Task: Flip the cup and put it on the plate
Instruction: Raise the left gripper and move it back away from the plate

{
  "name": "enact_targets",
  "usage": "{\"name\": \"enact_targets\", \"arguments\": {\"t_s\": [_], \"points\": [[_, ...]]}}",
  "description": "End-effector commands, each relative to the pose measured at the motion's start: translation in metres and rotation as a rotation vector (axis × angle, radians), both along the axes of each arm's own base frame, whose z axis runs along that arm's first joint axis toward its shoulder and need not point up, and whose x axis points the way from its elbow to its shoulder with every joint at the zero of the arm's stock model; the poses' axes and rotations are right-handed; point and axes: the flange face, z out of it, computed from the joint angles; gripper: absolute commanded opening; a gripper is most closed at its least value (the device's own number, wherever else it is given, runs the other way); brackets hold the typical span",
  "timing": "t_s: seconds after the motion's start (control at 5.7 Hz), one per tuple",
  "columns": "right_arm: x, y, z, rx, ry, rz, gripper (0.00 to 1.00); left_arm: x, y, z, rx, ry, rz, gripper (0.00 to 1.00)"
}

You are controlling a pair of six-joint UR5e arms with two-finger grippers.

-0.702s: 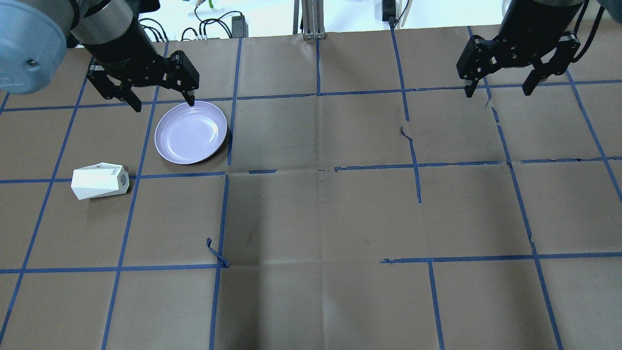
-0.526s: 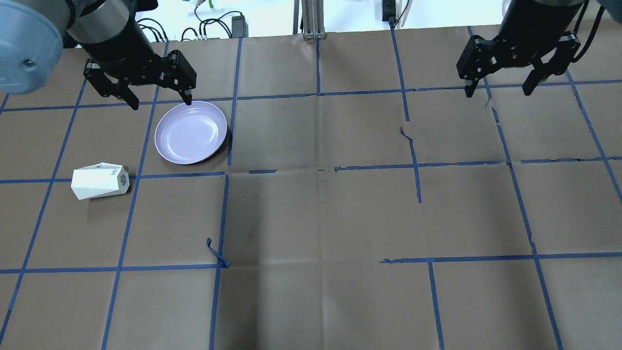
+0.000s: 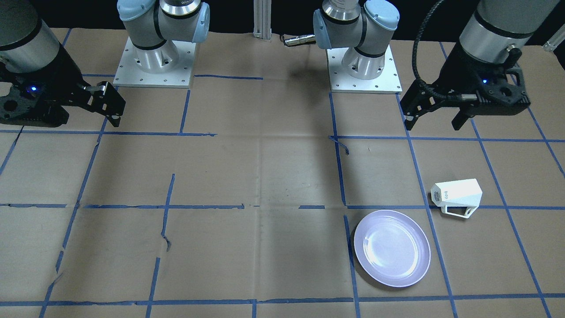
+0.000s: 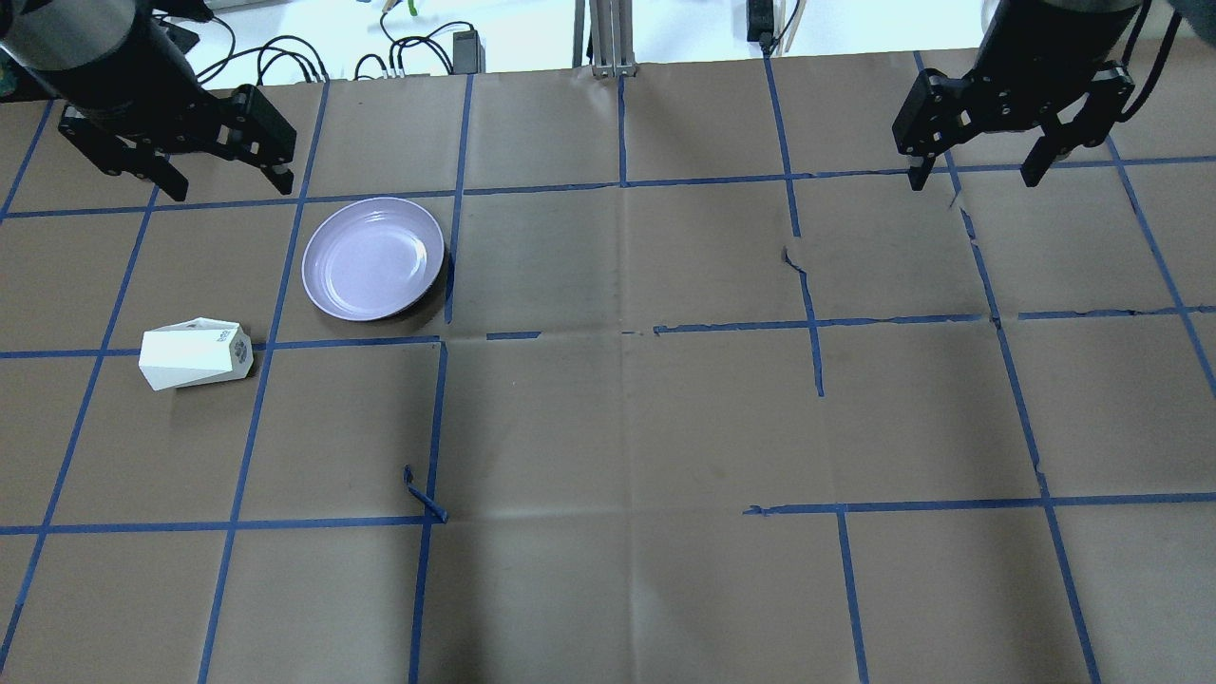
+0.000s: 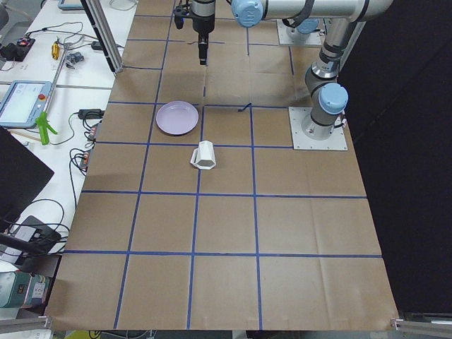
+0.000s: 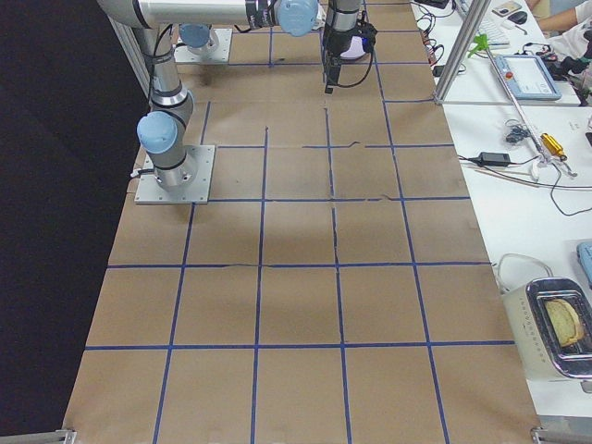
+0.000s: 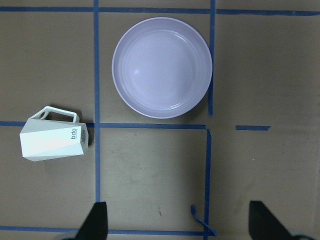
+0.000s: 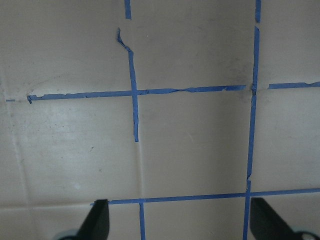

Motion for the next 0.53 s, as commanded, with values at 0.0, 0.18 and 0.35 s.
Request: {"name": "enact_targets", "arguments": {"t_s": [0.0, 0.18, 0.35], "points": [[0.0, 0.0, 0.0, 0.0, 0.0, 0.0, 1.0, 0.083, 0.015, 0.017, 0.037, 0.014, 0.032, 0.98], [0.0, 0.0, 0.0, 0.0, 0.0, 0.0, 1.0, 0.127, 0.029, 0.016, 0.085, 0.034, 0.006, 0.98], [0.0, 0.0, 0.0, 0.0, 0.0, 0.0, 1.0, 0.17, 0.041, 0.015, 0.094, 0.066, -0.021, 0.98]]}}
